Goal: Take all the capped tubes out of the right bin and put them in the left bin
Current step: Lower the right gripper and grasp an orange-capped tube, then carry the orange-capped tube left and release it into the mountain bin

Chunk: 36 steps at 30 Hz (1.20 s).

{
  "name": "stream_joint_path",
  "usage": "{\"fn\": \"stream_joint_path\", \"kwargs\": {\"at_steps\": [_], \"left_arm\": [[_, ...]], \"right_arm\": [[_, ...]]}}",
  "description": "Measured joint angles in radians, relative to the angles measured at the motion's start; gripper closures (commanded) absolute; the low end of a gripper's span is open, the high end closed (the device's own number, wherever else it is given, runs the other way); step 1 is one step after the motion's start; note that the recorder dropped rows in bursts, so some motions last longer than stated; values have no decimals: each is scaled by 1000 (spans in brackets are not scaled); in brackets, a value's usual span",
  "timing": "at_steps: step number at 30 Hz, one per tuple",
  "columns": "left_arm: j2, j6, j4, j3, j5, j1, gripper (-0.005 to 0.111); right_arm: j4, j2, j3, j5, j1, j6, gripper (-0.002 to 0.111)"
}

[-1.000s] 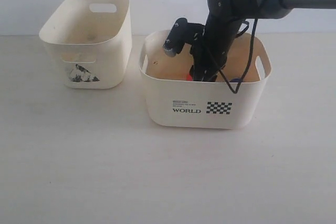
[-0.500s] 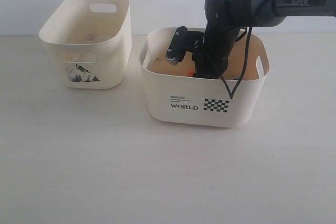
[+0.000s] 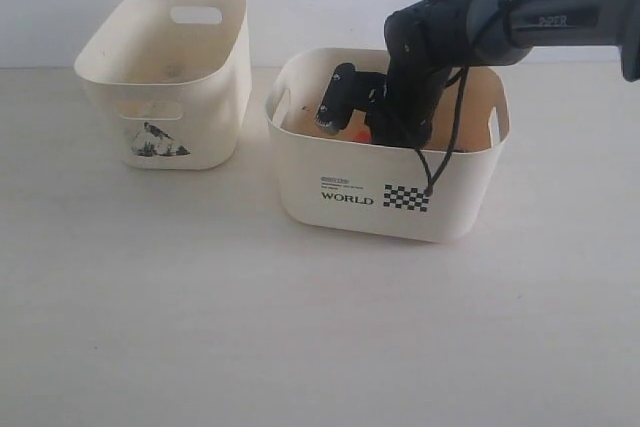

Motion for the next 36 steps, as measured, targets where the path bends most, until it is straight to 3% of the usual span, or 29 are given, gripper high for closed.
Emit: {"fn": "stream_joint_path", "kwargs": {"at_steps": [3, 8, 19, 29, 36], "left_arm": [[0, 0, 0, 0, 0, 0, 102], [0, 0, 0, 0, 0, 0, 102], [0, 0, 0, 0, 0, 0, 102], [0, 0, 0, 0, 0, 0, 102], [0, 0, 0, 0, 0, 0, 102]], "right_arm": [[30, 4, -6, -1, 0, 0, 60], [86, 9, -8, 31, 0, 0, 109], [90, -25, -7, 92, 0, 32, 109], [97, -246, 1, 34, -2, 57, 109], [330, -315, 1, -137, 31, -24, 109]]}}
